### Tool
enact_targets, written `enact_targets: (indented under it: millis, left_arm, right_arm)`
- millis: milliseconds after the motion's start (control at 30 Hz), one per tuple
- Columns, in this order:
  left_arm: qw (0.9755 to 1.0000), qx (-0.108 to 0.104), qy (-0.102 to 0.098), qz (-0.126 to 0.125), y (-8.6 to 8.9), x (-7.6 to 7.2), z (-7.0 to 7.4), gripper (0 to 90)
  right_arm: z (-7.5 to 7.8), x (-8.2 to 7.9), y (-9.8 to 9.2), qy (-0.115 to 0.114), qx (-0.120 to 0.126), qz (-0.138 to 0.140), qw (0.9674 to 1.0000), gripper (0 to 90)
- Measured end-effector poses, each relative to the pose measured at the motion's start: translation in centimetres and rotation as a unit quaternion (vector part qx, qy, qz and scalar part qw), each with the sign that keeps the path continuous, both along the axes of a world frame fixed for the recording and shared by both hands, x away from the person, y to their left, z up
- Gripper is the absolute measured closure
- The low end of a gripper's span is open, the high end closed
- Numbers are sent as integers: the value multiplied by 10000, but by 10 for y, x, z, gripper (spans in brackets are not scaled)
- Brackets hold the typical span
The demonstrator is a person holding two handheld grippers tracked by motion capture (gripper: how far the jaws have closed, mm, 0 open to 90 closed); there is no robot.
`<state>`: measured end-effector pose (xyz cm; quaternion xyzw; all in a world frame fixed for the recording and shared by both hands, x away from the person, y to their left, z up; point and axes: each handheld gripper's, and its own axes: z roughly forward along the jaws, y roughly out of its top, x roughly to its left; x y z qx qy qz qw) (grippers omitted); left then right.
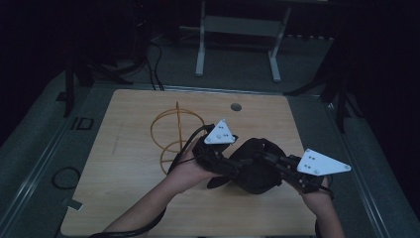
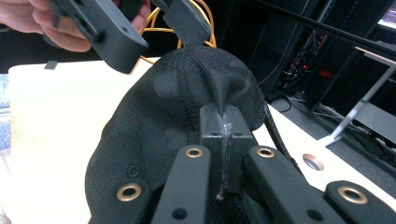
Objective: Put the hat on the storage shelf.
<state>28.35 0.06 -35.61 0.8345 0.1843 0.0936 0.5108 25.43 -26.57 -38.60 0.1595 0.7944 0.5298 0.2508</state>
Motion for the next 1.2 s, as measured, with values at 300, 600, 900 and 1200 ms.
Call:
enact_targets:
  millis: [300, 600, 900, 1200]
  left_arm:
    - [9998, 37, 165, -106, -2, 7, -2, 553]
    - [9986, 330, 296, -292, -6, 8, -3, 570]
    - [9981, 438, 308, -300, -10, 8, -6, 701]
    - [9988, 293, 282, -264, -12, 5, -5, 822]
  right_arm:
    - [1, 0, 1, 29, -17, 101, 9999, 896]
    - [-1, 0, 5, 3, -111, 105, 9999, 896]
    - [-1, 0, 5, 1, -84, 101, 9999, 896]
    - [0, 0, 1, -21, -8, 63, 10000, 895]
